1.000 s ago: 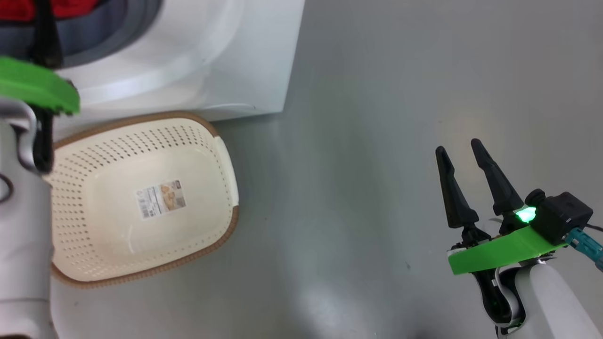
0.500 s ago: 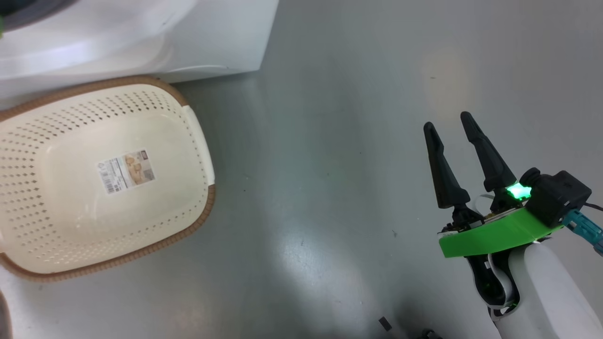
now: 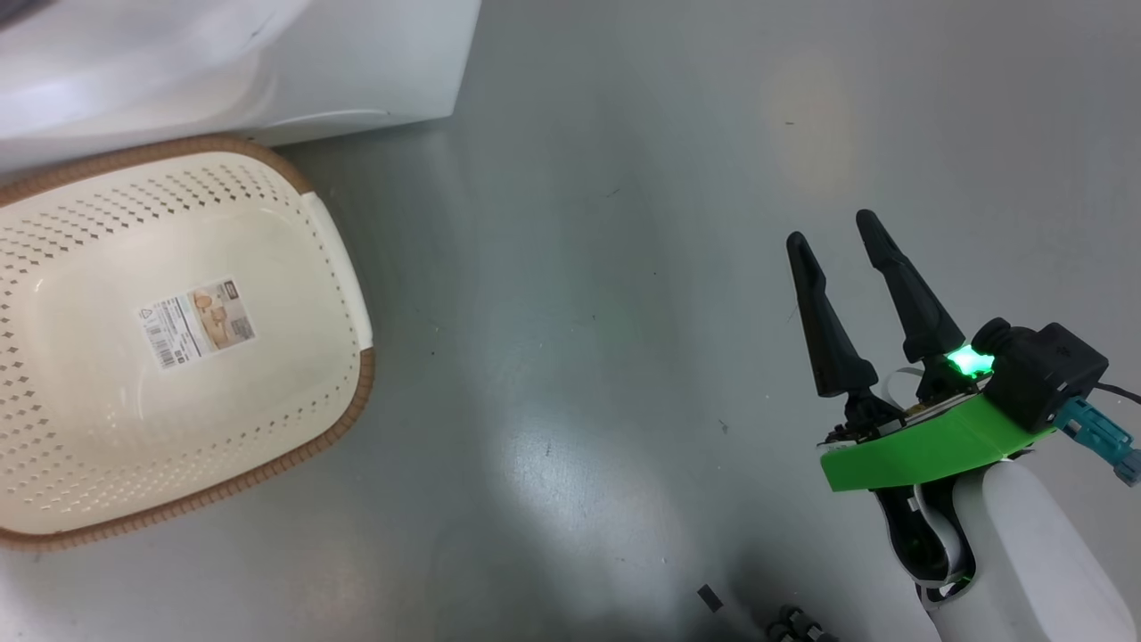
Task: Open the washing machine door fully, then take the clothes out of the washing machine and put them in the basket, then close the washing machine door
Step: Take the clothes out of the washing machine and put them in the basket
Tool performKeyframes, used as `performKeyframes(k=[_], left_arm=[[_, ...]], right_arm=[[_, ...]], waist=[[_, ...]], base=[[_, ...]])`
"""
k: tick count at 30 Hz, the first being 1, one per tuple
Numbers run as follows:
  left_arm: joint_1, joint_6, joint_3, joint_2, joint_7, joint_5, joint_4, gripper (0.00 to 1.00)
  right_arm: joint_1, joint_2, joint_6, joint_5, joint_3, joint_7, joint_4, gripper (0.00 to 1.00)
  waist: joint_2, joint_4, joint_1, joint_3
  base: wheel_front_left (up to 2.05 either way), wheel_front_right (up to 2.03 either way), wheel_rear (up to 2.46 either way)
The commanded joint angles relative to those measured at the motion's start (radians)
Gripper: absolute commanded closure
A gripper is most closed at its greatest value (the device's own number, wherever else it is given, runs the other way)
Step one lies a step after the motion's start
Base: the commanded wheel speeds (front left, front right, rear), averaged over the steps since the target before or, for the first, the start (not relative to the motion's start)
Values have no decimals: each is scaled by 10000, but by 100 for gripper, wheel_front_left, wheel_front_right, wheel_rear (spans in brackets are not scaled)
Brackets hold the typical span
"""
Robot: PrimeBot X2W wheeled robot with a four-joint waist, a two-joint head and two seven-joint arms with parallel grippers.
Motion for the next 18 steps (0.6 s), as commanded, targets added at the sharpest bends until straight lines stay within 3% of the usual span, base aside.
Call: performKeyframes(k=[1, 8, 9, 10, 11, 12, 14, 18], left_arm=[[-40, -41, -16, 494, -44, 2, -43, 0], [-225, -61, -276, 493, -44, -168, 560, 2], [-215, -62, -305, 473, -44, -200, 603, 9], [-205, -63, -343, 446, -44, -232, 643, 50], [-202, -63, -399, 429, -44, -256, 677, 65], [-206, -64, -449, 425, -44, -289, 705, 71], [-211, -64, -540, 430, -44, -373, 750, 100], [-203, -65, -665, 414, -44, -586, 734, 100]], right_arm=[[131, -80, 75, 144, 153, -65, -256, 0], [100, -37, 75, 132, 204, -65, -338, 0], [105, -39, 75, 134, 210, -65, -353, 0], [113, -45, 75, 136, 216, -65, -365, 0], [119, -52, 75, 138, 223, -65, -371, 0], [119, -56, 75, 140, 227, -65, -376, 0], [111, -57, 75, 147, 237, -65, -384, 0], [119, -74, 75, 148, 227, -65, -414, 0]], waist=[[-1, 11, 0, -4], [-1, 25, 0, -8], [-1, 34, 0, -18], [-1, 41, 0, -27], [-1, 45, 0, -30], [-1, 46, 0, -34], [-1, 39, 0, -49], [-1, 55, 0, -96]], base=[[0, 0, 0], [0, 0, 0], [0, 0, 0], [0, 0, 0], [0, 0, 0], [0, 0, 0], [0, 0, 0], [0, 0, 0]])
